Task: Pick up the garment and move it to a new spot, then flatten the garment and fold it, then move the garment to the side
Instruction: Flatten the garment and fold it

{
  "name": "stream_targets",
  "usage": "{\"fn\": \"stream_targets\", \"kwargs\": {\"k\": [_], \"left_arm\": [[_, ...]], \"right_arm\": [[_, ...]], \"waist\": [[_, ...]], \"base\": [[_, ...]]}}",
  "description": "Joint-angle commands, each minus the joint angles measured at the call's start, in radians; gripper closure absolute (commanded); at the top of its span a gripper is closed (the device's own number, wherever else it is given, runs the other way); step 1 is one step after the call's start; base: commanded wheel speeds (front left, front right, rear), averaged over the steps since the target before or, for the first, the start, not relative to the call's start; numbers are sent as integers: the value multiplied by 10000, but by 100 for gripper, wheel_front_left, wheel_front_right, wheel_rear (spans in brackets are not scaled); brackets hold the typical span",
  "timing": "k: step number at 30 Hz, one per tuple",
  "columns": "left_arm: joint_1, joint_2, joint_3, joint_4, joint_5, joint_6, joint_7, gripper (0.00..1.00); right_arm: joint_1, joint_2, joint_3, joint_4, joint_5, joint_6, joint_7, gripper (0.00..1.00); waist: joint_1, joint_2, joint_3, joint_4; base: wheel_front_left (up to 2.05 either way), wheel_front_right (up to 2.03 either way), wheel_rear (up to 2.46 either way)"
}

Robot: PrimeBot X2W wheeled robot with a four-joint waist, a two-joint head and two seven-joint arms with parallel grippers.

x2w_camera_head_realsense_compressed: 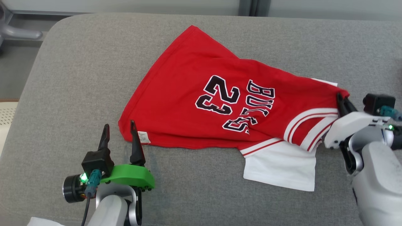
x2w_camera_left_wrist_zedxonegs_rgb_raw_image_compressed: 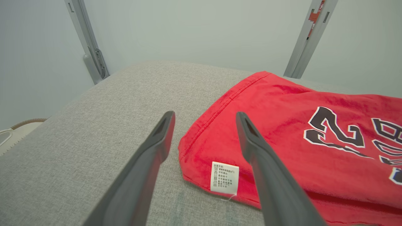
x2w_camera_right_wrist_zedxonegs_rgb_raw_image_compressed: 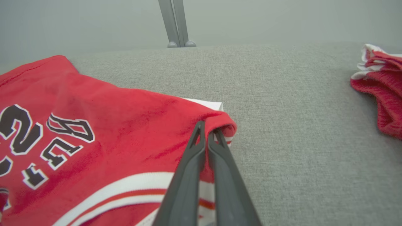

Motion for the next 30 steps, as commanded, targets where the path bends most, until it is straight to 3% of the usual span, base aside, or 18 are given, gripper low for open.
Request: {"fn": "stream_targets", "kwargs": {"k": [1,11,20,21,22,23,30], "left_arm": [[111,105,75,-87,-28,66,-39,0],[-205,107,293,-299,-186,33,-76,0],[-445,-52,165,-130,-218,-111,-78,0],[-471,-71,110,-104,-224,-163,-79,0],[-491,-96,68,-83,-232,-186,-81,0],[-511,-111,40,-69,-240,-227,-82,0],[-715,-181,-58,108,-183,-507,-76,0]], "right_arm": [[-439,-208,105,-25,-97,-16,36,100],[-3216,-1897,393,1211,-728,-16,434,100],[-4904,-2329,662,2634,-1427,-18,-496,100],[-5076,-2356,537,2771,-1571,-18,-763,78],[-5139,-2288,535,2952,-1679,-18,-889,24],[-5168,-2120,494,3131,-1780,-16,-1033,0],[-5286,-1616,588,3834,-1770,-16,-1791,0]], "waist": [[0,0,66,5],[0,0,611,610],[0,0,981,832],[0,0,1009,816],[0,0,1017,799],[0,0,1002,759],[0,0,766,292]], "base": [[0,0,0],[0,0,0],[0,0,0],[0,0,0],[0,0,0],[0,0,0],[0,0,0]]}}
